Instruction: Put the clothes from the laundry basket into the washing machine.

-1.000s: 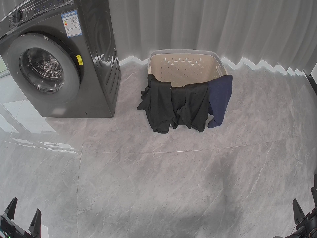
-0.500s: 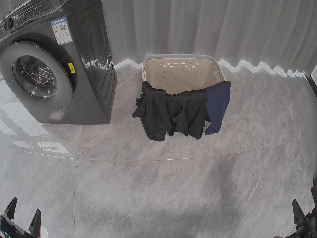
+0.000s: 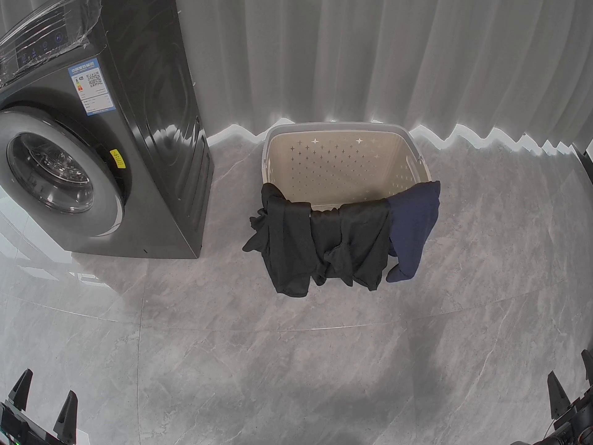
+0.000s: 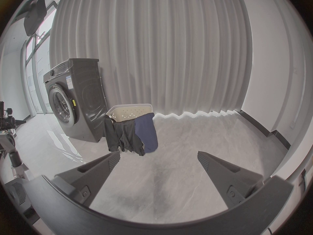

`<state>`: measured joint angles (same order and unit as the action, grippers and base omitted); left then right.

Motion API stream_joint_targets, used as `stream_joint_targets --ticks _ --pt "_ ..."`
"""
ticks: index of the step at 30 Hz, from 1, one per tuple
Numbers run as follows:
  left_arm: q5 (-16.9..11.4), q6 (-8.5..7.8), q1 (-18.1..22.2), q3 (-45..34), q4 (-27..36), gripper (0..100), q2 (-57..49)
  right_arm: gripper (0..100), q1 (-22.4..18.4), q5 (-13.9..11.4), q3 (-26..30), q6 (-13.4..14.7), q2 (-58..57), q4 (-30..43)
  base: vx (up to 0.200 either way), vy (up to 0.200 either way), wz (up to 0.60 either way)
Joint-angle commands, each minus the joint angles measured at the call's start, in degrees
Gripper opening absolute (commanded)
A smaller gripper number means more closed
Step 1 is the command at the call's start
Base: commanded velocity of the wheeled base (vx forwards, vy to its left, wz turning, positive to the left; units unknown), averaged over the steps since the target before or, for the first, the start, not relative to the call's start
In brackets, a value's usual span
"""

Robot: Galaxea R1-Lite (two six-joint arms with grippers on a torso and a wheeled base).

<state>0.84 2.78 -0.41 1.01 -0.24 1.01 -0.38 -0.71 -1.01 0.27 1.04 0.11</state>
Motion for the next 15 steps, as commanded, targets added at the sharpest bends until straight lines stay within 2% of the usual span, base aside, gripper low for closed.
stream_joint_targets --ticks 1,13,15 --pt "0.04 0.03 -0.02 -1.01 -0.02 100 -0.75 100 0.03 0.0 1.01 0.0 -0.86 -0.02 0.2 0.0 0.0" --pt "0.04 0.12 -0.02 -1.01 -0.02 100 -0.75 100 -0.06 0.0 1.01 0.0 -0.86 -0.02 0.2 0.0 0.0" --pt "0.04 0.12 -0.02 -1.01 -0.02 100 -0.75 100 -0.06 0.0 1.01 0.0 -0.95 -0.02 0.0 0.0 0.0"
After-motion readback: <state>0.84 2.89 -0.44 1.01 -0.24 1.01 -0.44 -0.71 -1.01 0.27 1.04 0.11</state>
